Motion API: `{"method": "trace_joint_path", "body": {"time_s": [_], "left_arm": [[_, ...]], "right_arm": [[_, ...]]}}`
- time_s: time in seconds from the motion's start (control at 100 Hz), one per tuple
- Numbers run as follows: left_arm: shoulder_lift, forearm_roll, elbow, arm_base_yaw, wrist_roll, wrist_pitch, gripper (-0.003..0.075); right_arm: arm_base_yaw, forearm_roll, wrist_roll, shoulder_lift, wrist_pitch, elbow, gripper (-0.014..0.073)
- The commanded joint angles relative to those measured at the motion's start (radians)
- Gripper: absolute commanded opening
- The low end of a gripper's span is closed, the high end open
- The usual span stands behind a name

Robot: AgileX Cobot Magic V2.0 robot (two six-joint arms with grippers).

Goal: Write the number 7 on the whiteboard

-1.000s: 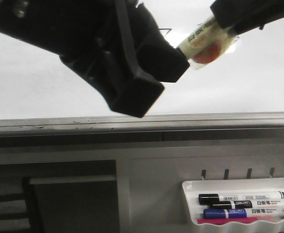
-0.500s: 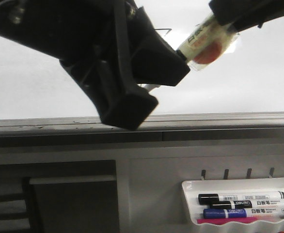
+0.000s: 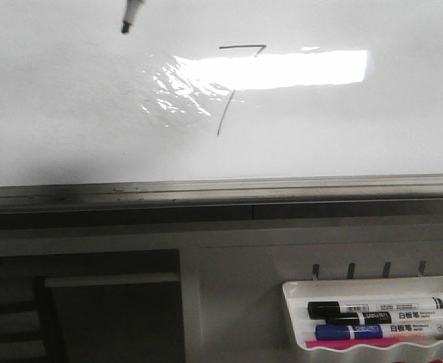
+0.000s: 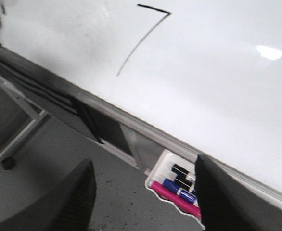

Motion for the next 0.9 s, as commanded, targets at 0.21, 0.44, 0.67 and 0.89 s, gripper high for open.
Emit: {"method": "trace_joint_path", "body": {"time_s": [0.21,0.44,0.67,0.89], "left_arm": [[0.057,-0.212,-0.031,0.143,-0.009,-0.063,-0.002],[0.214,-0.212,-0.055,0.165,-0.009,-0.075,-0.002],[0.276,-0.212,-0.096,0.165,-0.009,-0.132,-0.002],[0.281,-0.21,-0.097,0.167,-0.009,-0.131,-0.002]], "right_arm": [[-0.044,0.015,0.025,-0.097,-0.032,0.013,0.0396],[-0.044,0.017,0.025,-0.095,-0.038,0.013,0.0396],[-0.044,0.017,0.025,-0.095,-0.042,0.013,0.0396],[-0.042,0.017,0.025,-0.095,-0.051,0.013,0.0396]]}}
